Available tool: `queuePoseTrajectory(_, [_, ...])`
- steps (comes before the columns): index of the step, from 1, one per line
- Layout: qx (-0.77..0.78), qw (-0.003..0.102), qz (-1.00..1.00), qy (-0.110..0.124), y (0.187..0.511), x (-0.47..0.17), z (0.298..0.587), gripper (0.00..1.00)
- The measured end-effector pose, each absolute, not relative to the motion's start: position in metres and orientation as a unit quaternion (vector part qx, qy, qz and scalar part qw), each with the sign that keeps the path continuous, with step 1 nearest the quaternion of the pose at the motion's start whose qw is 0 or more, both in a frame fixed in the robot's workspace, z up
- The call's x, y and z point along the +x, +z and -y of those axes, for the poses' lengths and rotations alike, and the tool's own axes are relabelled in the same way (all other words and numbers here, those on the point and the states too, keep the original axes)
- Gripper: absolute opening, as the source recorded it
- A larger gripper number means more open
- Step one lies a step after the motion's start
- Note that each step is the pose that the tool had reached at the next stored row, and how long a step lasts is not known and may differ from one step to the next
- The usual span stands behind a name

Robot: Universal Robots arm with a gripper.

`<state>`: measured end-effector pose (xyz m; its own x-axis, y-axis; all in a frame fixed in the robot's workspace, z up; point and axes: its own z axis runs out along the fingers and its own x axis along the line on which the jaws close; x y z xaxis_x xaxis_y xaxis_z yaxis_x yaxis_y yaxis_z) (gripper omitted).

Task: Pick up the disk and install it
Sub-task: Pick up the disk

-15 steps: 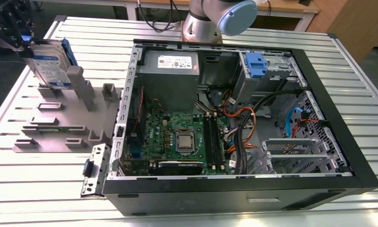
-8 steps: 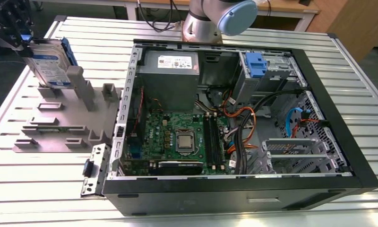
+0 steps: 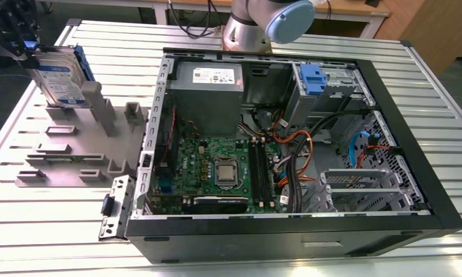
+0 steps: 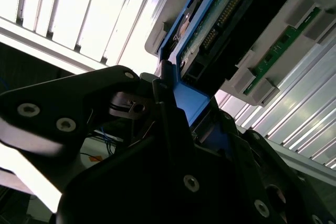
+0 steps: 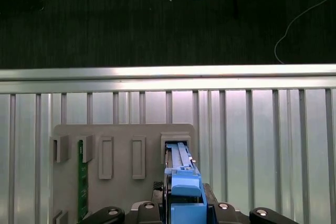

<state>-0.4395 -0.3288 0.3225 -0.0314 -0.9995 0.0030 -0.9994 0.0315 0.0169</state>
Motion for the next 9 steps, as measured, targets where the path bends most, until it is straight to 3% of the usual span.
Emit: queuePoseTrajectory(9, [0.696, 0.007, 0.718, -0.005, 0.3248, -0.4395, 0.3288, 0.37])
